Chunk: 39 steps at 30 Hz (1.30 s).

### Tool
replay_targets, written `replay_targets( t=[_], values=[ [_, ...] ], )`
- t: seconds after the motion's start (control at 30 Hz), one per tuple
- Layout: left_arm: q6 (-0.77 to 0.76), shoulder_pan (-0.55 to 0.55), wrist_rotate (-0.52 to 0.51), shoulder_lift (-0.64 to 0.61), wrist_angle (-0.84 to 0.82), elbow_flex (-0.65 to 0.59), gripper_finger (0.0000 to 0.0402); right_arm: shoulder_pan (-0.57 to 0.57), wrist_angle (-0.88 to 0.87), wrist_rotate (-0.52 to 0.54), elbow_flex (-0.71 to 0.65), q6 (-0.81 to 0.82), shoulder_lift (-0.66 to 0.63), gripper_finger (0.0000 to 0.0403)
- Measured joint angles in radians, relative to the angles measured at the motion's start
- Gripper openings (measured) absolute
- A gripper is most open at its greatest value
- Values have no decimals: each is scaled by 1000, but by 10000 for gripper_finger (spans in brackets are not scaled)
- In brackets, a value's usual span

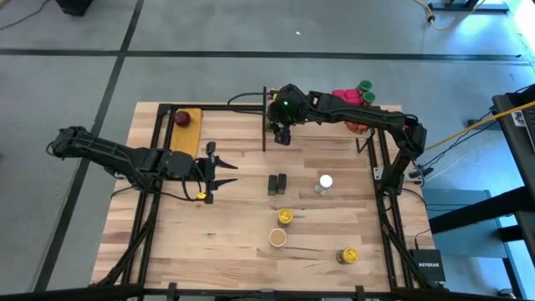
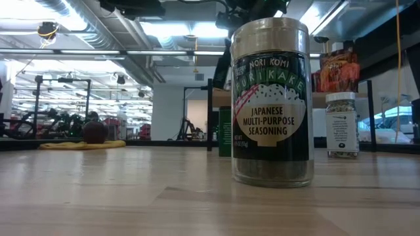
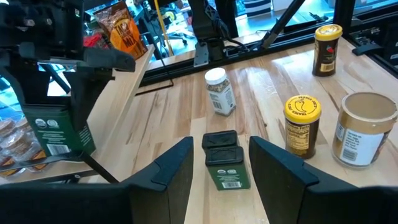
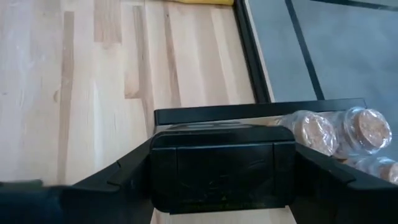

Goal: Shelf spices
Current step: Put the right black seasoning can on the shelf

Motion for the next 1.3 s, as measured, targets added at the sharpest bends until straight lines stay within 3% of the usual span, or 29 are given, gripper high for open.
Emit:
replay_targets(
  t=[0.3, 0.67, 0.9, 1.3],
  values=[
    [2, 0, 0, 0, 0, 0, 150, 0, -9, 28, 0, 3, 0, 286],
    [3, 0, 0, 0, 0, 0, 150, 0, 1, 30, 0, -4, 0, 387],
    [3, 0, 0, 0, 0, 0, 150, 0, -25, 171, 71, -33, 0, 392],
    [2, 0, 0, 0, -5, 0, 150, 55, -404, 76, 301, 73, -6, 392]
  ],
)
